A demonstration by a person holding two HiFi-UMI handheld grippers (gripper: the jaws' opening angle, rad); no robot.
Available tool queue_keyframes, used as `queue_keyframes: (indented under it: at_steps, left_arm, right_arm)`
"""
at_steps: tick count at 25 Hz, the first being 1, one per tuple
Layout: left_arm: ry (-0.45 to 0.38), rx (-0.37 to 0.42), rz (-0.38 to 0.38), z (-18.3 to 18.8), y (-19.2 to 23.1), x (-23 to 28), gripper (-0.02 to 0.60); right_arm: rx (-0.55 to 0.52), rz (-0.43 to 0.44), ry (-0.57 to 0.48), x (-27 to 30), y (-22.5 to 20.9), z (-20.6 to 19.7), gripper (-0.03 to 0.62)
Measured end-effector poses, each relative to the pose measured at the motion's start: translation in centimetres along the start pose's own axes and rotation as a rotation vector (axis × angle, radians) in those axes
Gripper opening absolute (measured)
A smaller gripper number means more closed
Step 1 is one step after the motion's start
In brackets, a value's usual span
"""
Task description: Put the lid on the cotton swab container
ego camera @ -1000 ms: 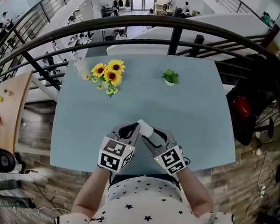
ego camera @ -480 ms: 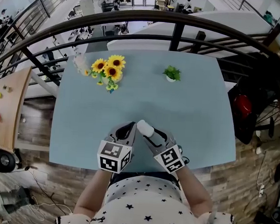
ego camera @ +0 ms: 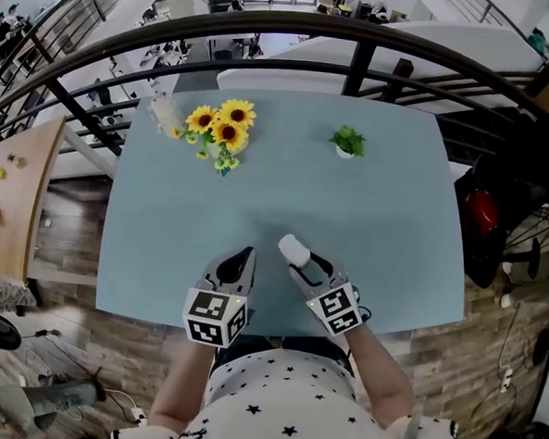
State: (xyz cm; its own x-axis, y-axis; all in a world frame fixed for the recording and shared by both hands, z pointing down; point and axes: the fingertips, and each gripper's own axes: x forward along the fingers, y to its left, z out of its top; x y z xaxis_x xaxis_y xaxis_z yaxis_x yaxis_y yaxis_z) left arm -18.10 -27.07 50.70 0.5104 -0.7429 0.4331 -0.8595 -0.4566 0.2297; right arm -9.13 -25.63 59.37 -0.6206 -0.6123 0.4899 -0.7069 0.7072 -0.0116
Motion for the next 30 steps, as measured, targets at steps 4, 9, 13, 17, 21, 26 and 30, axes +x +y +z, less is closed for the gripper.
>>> queue_keyframes:
  at_steps: [4, 9, 13, 17, 21, 26, 30]
  left_arm:
    - [-0.003, -0.031, 0.026, -1.0, 0.8, -0.5, 0.002]
    - [0.012, -0.058, 0.044, -2.4, 1.4, -1.1, 0.002]
    - [0.033, -0.064, 0.046, -3.2, 1.5, -1.5, 0.002]
    - [0.052, -0.056, 0.052, -3.8, 1.5, -1.8, 0.002]
    - [0.056, -0.056, 0.057, -3.9, 1.7, -2.0, 0.002]
    - [0.053, -0.049, 0.053, -3.9, 1.7, -2.4, 0.002]
    - [0.051, -0.045, 0.047, -3.8, 1.7, -2.6, 0.002]
  right_arm:
    - [0.011, 0.009, 0.023, 1.0, -0.1, -0.9, 0.192]
    - [0.021, 0.017, 0.055, 2.2, -0.1, -2.0, 0.192]
    - [0.035, 0.011, 0.068, 2.8, -0.3, -2.7, 0.192]
    - [0.025, -0.005, 0.076, 3.4, -0.8, -3.5, 0.192]
    - [0.033, -0.010, 0.084, 3.8, -1.0, -3.7, 0.192]
    - [0.029, -0.023, 0.122, 3.8, -1.0, -4.3, 0.192]
    - [0.038, -0.036, 0.148, 3.8, -1.0, -4.7, 0.192]
